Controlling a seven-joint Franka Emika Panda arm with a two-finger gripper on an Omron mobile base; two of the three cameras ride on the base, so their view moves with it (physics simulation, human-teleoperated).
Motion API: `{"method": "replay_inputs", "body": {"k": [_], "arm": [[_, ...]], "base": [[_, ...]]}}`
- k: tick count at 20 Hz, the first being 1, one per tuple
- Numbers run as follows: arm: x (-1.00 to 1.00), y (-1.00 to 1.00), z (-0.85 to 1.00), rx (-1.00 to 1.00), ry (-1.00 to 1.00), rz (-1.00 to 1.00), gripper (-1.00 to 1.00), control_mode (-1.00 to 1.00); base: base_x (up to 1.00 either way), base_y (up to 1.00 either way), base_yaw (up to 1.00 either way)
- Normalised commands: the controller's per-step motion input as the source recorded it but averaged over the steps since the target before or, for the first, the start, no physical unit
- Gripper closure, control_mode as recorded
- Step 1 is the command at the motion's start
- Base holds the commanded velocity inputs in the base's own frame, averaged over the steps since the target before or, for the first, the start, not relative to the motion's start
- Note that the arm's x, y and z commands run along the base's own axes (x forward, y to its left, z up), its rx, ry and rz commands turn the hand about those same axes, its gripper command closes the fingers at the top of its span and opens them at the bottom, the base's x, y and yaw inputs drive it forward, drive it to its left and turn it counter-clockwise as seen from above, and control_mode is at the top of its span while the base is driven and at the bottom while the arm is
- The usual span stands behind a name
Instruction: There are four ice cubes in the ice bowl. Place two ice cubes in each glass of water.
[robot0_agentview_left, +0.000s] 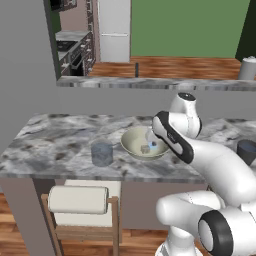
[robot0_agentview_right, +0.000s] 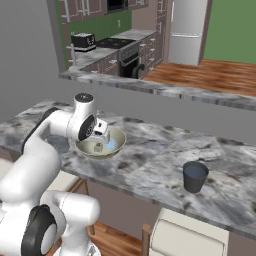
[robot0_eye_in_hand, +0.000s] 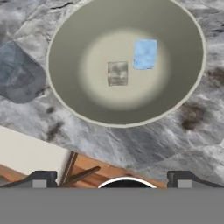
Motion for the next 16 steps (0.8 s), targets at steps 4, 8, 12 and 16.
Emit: {"method": "replay_inputs", "body": {"k": [4,8,12,16], "arm": [[0.11,0.08,-0.36,0.0,-0.02,-0.01,-1.0,-1.0],[0.22,0.12,-0.29,0.0,0.0,-0.03,-1.0,-1.0],[0.37,0.14,-0.22,0.0,0.0,-0.03,-1.0,-1.0],[0.47,0.09,-0.26,0.0,0.0,-0.01,-1.0,-1.0]], "base": [[0.0,0.0,0.0],[0.0,0.0,0.0],[0.0,0.0,0.0],[0.0,0.0,0.0]]}}
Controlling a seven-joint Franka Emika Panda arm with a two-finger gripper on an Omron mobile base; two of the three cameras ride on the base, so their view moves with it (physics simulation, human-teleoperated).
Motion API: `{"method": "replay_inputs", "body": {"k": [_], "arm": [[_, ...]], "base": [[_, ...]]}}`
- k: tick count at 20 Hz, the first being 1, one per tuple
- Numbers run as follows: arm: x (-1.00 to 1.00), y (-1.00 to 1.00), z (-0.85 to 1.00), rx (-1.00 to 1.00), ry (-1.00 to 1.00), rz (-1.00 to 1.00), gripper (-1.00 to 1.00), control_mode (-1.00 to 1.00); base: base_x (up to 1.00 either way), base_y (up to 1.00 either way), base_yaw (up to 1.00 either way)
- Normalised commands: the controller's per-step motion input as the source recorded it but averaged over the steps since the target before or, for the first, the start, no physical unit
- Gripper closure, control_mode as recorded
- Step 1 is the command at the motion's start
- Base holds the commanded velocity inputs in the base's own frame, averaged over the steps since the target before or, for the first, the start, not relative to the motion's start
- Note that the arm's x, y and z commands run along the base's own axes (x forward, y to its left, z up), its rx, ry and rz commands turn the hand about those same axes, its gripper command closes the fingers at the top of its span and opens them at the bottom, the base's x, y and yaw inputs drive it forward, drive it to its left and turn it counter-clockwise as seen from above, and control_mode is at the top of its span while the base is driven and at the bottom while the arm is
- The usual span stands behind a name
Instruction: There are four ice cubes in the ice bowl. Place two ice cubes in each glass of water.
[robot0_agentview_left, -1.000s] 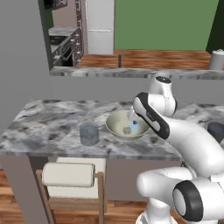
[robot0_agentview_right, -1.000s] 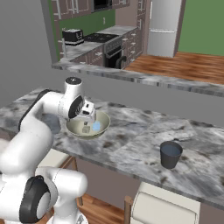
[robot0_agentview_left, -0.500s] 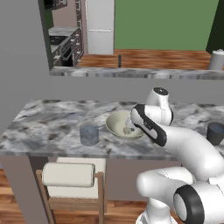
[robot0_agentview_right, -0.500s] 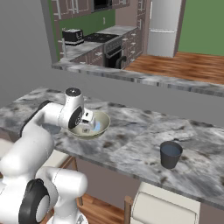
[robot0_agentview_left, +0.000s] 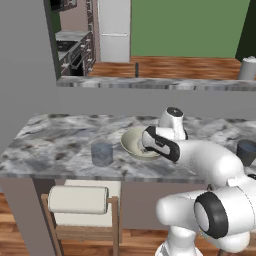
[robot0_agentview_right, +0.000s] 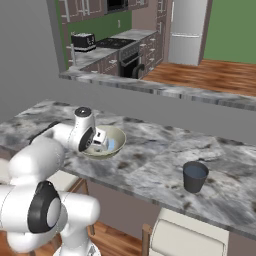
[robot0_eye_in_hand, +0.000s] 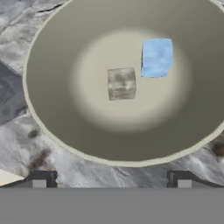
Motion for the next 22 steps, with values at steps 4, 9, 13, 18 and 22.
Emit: {"method": "replay_inputs", "body": {"k": [4,9,13,18,22], "arm": [[0.53,0.05,-0.2,0.0,0.0,-0.01,-1.0,-1.0],[0.56,0.0,-0.1,0.0,0.01,0.0,-1.0,-1.0],[0.4,0.0,-0.13,-0.01,0.06,0.0,-1.0,-1.0],[0.17,0.0,-0.27,-0.06,0.07,0.0,-1.0,-1.0],[0.14,0.0,-0.29,-0.05,0.03,0.0,-1.0,-1.0]], "base": [[0.0,0.0,0.0],[0.0,0.0,0.0],[0.0,0.0,0.0],[0.0,0.0,0.0],[0.0,0.0,0.0]]}}
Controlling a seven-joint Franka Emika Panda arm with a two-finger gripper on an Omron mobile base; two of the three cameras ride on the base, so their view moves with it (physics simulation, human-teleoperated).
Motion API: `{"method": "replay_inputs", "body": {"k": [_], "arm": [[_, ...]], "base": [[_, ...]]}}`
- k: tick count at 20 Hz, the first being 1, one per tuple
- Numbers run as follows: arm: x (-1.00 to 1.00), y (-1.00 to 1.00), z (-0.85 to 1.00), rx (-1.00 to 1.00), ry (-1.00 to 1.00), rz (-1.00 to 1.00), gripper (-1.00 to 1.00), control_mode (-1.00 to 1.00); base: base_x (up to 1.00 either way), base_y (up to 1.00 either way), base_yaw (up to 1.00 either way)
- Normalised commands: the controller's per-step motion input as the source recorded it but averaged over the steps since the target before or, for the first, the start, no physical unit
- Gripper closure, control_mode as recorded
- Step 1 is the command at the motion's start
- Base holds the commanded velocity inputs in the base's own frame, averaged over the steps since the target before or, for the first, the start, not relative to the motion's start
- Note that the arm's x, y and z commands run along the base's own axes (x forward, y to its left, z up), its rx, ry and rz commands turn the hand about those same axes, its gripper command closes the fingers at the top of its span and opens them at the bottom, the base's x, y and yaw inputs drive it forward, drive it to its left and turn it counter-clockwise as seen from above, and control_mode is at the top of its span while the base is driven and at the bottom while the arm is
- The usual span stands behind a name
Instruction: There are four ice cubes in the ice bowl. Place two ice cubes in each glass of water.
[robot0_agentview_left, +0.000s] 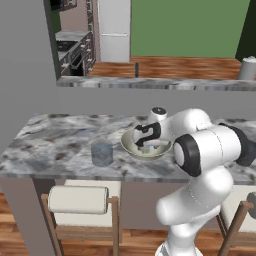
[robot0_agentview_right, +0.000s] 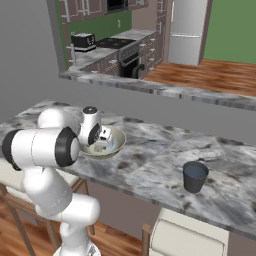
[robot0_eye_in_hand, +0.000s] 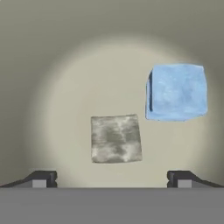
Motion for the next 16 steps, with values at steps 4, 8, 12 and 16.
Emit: {"method": "replay_inputs", "body": {"k": [4,8,12,16], "arm": [[0.17,0.0,-0.19,0.0,0.0,0.0,-1.0,-1.0],[0.19,0.0,-0.19,0.0,0.0,0.0,-1.0,-1.0],[0.2,0.0,-0.13,0.0,0.0,0.0,-1.0,-1.0],[0.12,0.0,-0.1,0.0,0.0,0.0,-1.0,-1.0]], "base": [[0.0,0.0,0.0],[0.0,0.0,0.0],[0.0,0.0,0.0],[0.0,0.0,0.0]]}}
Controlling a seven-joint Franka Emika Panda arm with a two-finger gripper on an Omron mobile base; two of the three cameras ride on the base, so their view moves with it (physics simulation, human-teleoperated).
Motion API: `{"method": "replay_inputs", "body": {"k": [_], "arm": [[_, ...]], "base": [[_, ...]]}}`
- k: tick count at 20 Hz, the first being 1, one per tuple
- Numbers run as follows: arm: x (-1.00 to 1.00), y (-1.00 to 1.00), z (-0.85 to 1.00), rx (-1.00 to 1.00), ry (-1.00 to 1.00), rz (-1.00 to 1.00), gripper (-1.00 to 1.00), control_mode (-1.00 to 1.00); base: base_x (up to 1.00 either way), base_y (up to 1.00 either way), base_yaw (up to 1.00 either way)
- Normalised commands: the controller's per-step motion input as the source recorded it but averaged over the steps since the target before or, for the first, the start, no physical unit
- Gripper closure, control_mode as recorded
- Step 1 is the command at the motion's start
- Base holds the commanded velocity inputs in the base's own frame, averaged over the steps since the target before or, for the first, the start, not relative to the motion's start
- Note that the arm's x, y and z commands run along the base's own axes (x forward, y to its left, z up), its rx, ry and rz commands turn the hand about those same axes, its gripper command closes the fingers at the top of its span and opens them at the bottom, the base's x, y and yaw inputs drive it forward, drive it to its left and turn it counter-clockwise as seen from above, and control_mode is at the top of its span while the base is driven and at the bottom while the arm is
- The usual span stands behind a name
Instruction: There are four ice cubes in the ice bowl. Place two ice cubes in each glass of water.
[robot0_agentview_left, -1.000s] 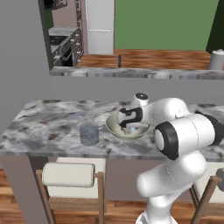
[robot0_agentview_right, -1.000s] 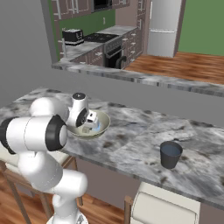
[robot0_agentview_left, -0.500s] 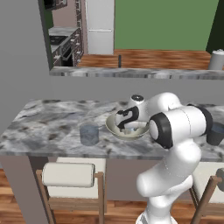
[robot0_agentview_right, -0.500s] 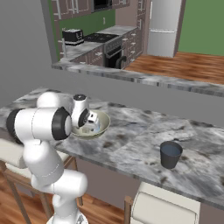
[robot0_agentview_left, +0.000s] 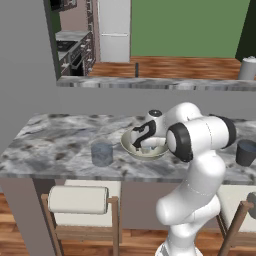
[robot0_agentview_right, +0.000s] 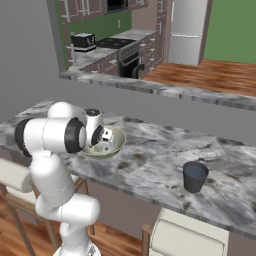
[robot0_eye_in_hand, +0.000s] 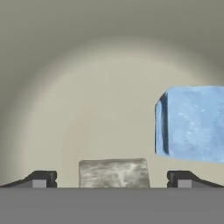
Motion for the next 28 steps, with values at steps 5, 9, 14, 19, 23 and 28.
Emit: {"method": "replay_inputs", "body": {"k": [5,9,14,19,23,28], "arm": [[0.01,0.0,-0.11,0.0,0.0,0.0,-1.0,-1.0],[0.0,0.0,-0.15,-0.01,0.0,0.0,-1.0,-1.0],[0.0,0.0,-0.17,-0.02,0.0,0.0,-1.0,-1.0],[0.0,0.0,-0.16,-0.03,0.0,0.0,1.0,-1.0],[0.0,0.0,-0.21,-0.03,0.0,-0.01,1.0,-1.0],[0.0,0.0,-0.19,-0.03,0.0,-0.02,1.0,-1.0]], "base": [[0.0,0.0,0.0],[0.0,0.0,0.0],[0.0,0.0,0.0],[0.0,0.0,0.0],[0.0,0.0,0.0],[0.0,0.0,0.0]]}}
